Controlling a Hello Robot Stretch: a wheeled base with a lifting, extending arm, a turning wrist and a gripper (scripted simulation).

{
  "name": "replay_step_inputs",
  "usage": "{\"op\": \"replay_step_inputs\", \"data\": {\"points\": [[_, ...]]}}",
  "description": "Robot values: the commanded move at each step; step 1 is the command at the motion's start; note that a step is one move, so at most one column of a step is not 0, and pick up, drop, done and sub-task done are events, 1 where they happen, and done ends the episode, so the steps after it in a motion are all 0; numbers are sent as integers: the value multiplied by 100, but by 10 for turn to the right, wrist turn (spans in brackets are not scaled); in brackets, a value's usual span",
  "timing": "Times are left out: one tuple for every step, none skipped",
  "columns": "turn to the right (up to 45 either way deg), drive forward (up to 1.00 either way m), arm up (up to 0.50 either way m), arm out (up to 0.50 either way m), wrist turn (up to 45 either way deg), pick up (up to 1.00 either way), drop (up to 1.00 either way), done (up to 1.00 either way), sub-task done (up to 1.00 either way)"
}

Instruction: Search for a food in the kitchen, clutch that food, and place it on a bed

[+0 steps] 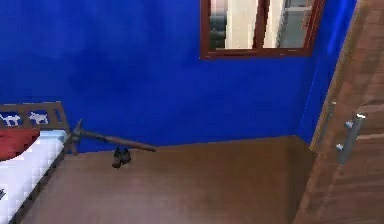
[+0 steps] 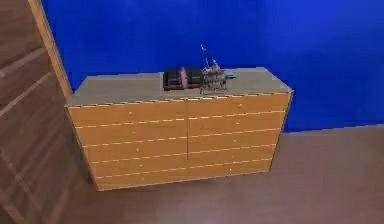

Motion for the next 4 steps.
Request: {"op": "replay_step_inputs", "data": {"points": [[0, 100, 0, 0, 0, 0, 0, 0, 0], [150, 0, 0, 0, 0, 0, 0, 0, 0], [0, 5, 0, 0, 0, 0, 0, 0, 0], [210, 0, 0, 0, 0, 0, 0, 0, 0]]}}
